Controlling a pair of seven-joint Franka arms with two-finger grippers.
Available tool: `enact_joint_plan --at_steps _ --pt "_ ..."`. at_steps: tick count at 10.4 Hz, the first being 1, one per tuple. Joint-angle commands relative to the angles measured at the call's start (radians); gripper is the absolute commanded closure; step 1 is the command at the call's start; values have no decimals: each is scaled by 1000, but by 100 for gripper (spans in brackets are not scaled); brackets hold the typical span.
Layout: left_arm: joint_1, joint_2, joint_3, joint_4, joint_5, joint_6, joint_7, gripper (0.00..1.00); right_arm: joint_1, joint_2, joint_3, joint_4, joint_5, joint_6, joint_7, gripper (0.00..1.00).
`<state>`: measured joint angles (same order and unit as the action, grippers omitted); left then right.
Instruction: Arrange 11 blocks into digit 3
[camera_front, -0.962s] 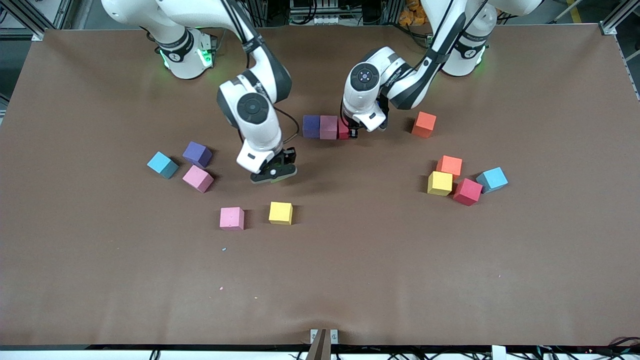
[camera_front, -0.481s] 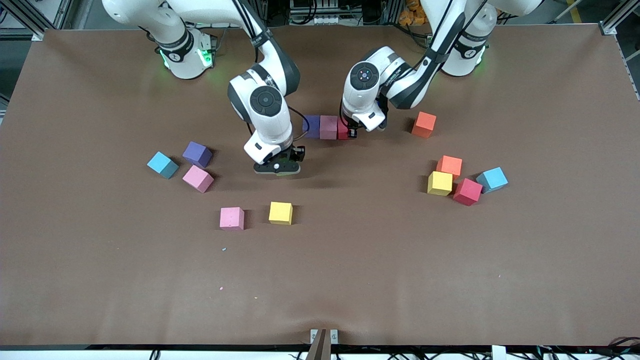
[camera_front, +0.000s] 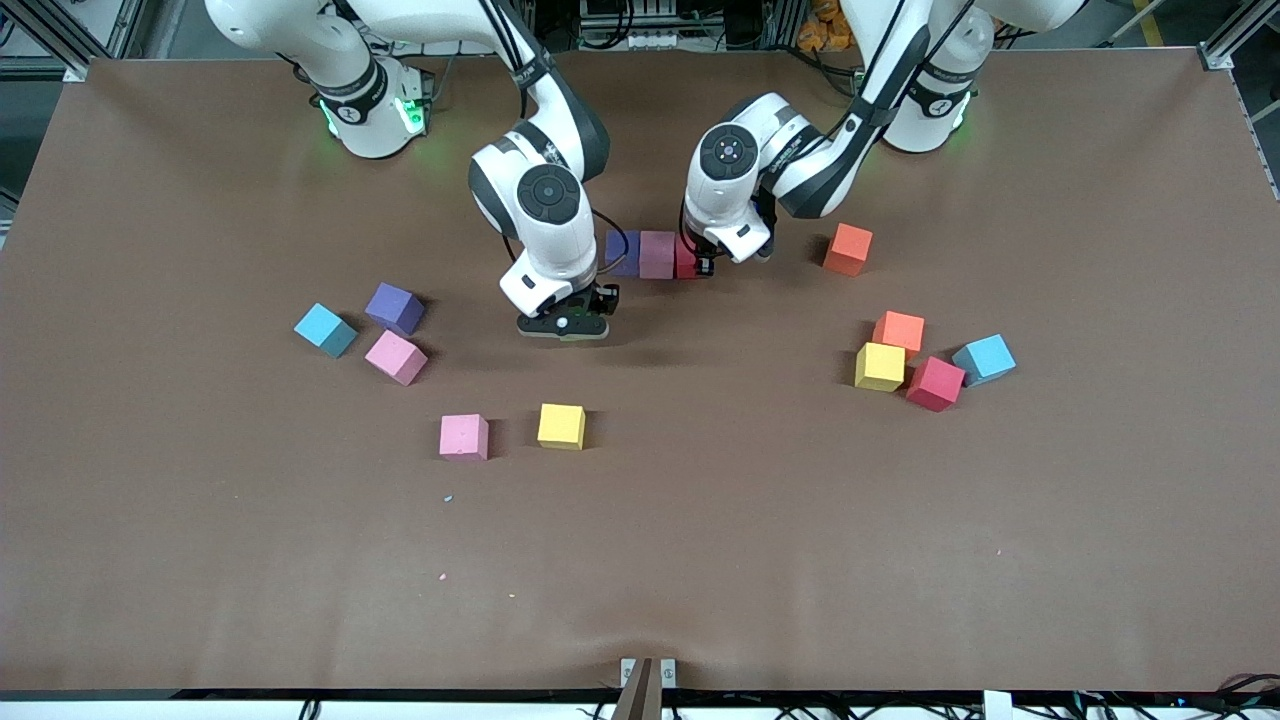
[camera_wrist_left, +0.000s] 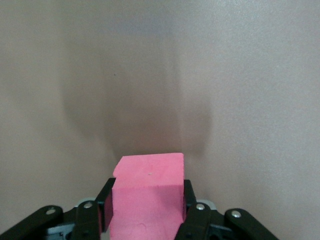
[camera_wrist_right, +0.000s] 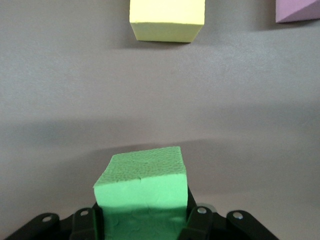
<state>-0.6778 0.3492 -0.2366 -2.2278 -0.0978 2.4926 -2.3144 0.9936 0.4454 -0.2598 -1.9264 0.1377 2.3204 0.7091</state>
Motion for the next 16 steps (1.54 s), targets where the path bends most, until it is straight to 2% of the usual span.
enact_joint_plan --at_steps 1,2,3,7,11,14,16 --pt "-5 -4 2 -9 24 19 -14 22 10 -1 -1 -9 10 11 21 100" --pt "-11 -6 2 -6 27 19 -13 0 19 -1 -3 -10 49 14 21 100" --pt "-11 -7 2 -6 32 19 -13 0 43 7 -3 -10 77 43 38 100" --pt "0 -61 2 -13 32 -1 -10 0 80 22 -4 -10 76 69 62 100" --pt "36 -162 2 -12 36 -108 33 0 106 64 -4 -10 72 118 62 100" --pt "128 -234 2 -1 36 -191 166 0 137 85 -4 -10 72 128 88 100" --pt "209 -236 2 49 36 -251 274 0 152 88 -4 -13 74 126 110 100"
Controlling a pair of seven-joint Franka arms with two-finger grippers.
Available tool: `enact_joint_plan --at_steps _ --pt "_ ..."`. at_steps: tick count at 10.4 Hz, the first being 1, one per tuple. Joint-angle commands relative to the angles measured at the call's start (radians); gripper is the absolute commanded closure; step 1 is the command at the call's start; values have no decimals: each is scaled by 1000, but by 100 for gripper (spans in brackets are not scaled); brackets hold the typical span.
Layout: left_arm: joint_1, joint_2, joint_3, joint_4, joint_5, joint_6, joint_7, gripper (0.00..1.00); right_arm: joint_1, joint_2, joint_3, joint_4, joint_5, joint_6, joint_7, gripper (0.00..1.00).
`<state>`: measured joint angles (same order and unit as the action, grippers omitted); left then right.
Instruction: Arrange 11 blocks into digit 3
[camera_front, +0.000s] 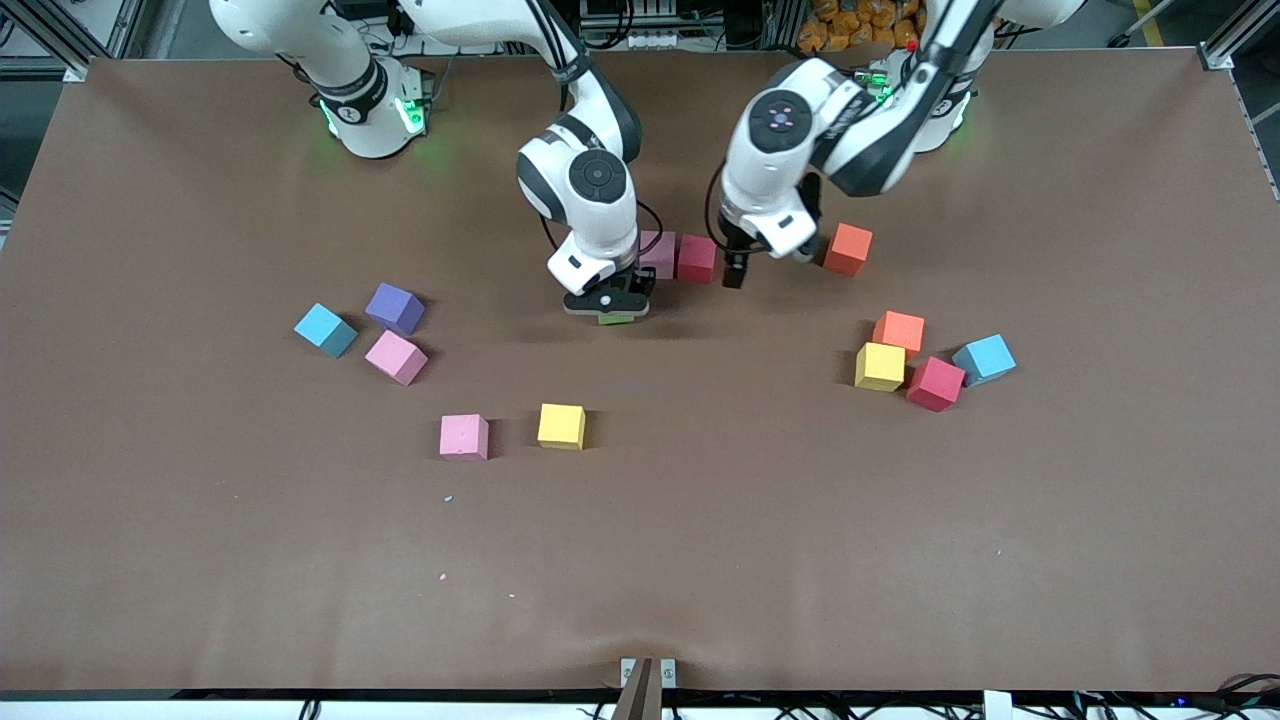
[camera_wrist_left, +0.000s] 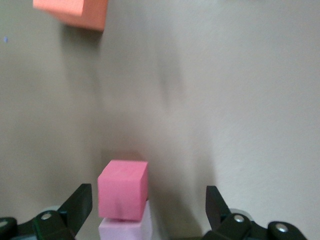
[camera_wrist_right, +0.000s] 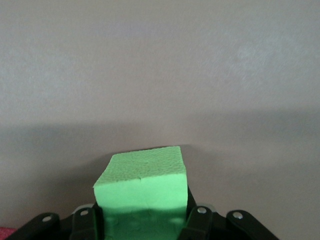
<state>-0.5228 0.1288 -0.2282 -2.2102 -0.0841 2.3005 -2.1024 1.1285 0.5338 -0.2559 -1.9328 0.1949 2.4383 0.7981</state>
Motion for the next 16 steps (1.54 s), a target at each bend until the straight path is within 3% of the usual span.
enact_joint_plan --at_steps 1,6,12,14,16 --pt "96 -14 -7 55 23 -94 129 0 24 0 -8 -17 17 10 21 100" --pt "314 26 -5 144 24 -138 478 0 47 0 -6 -37 20 18 38 100" --pt "449 165 3 372 101 -300 657 0 54 5 -5 -40 24 39 61 100" --pt "483 230 6 412 101 -299 687 0 54 6 -2 -43 29 45 61 100" --pt "510 258 4 419 185 -299 703 0 54 6 -2 -51 29 45 61 100"
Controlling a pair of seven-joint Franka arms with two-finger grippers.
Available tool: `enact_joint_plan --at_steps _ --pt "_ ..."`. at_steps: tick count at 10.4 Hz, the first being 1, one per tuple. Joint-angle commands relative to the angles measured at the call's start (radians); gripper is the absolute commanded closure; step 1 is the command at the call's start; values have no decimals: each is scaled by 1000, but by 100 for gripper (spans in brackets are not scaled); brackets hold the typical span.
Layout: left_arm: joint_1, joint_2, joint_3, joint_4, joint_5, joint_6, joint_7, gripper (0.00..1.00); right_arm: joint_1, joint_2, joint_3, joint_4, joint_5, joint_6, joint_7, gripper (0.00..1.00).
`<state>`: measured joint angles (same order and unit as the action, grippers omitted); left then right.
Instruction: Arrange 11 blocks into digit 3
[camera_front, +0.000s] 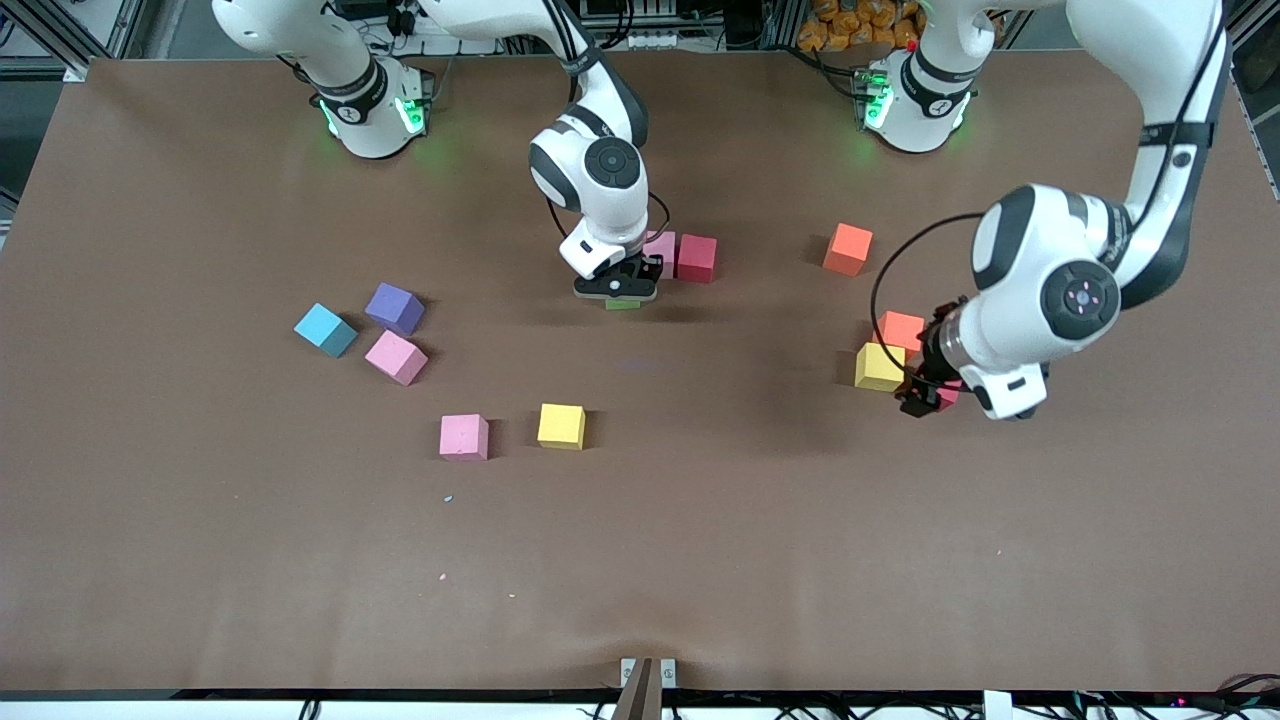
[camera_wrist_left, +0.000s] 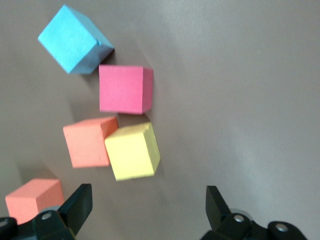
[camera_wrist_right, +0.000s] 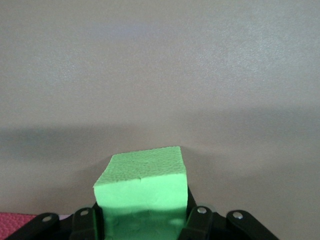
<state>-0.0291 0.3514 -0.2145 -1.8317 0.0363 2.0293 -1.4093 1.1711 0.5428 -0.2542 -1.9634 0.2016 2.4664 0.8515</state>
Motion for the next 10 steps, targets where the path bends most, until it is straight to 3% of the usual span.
enact_joint_plan --at_steps 1,3,4,5,6,10 --pt "23 43 -10 40 112 -29 33 0 12 -3 -4 -25 22 17 8 100" --pt "63 69 -10 43 155 -27 129 0 13 -3 -2 -29 28 17 24 94" --pt "124 81 -11 49 160 -18 153 0 13 -3 -1 -29 28 16 34 78" --pt "168 104 -13 45 162 -14 174 0 21 -3 0 -28 28 8 34 29" --pt "169 109 -11 37 160 -12 171 0 28 -3 0 -28 27 3 34 0" --pt "166 112 -19 25 140 -8 64 0 27 -44 -14 -15 15 -44 24 0"
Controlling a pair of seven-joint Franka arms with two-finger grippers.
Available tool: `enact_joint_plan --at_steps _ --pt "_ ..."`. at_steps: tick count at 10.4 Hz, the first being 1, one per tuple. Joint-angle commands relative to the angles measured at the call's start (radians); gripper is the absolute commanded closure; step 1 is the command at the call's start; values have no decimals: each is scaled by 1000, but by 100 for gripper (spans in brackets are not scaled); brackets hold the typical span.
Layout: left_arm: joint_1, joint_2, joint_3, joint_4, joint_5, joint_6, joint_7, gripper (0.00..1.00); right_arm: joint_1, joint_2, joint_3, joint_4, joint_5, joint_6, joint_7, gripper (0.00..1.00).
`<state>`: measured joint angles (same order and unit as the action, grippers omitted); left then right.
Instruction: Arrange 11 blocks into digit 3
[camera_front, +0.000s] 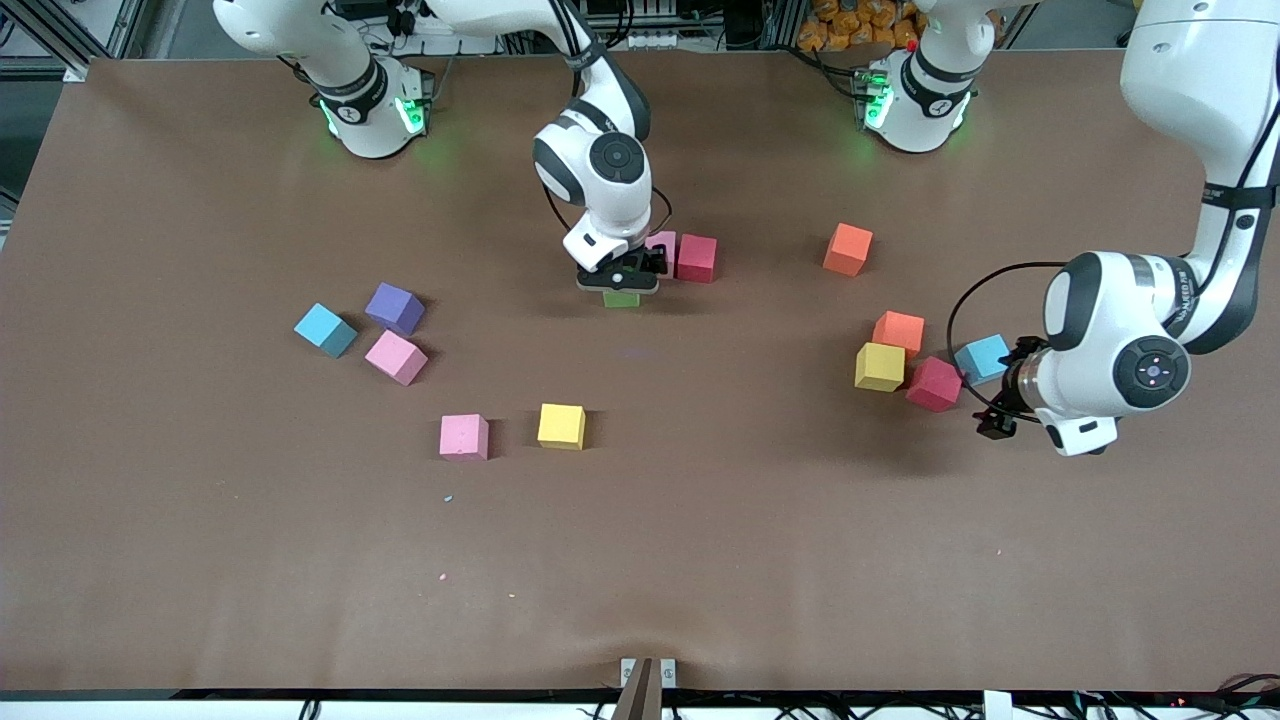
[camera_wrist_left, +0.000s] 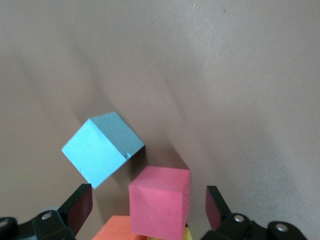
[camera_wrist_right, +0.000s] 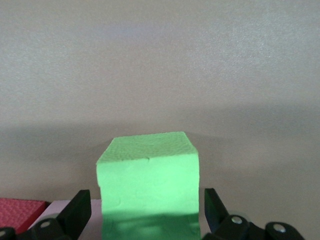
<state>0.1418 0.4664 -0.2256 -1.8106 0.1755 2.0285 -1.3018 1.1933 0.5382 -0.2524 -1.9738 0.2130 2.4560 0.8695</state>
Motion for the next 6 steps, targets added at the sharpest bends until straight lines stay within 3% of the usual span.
enact_joint_plan --at_steps 1,6 --pt "1 -3 -9 -4 -33 27 -54 0 2 -52 -30 -3 0 -37 2 0" --pt "-14 -14 -11 -104 -56 110 -74 0 -24 -52 -126 71 -1 -66 -110 0"
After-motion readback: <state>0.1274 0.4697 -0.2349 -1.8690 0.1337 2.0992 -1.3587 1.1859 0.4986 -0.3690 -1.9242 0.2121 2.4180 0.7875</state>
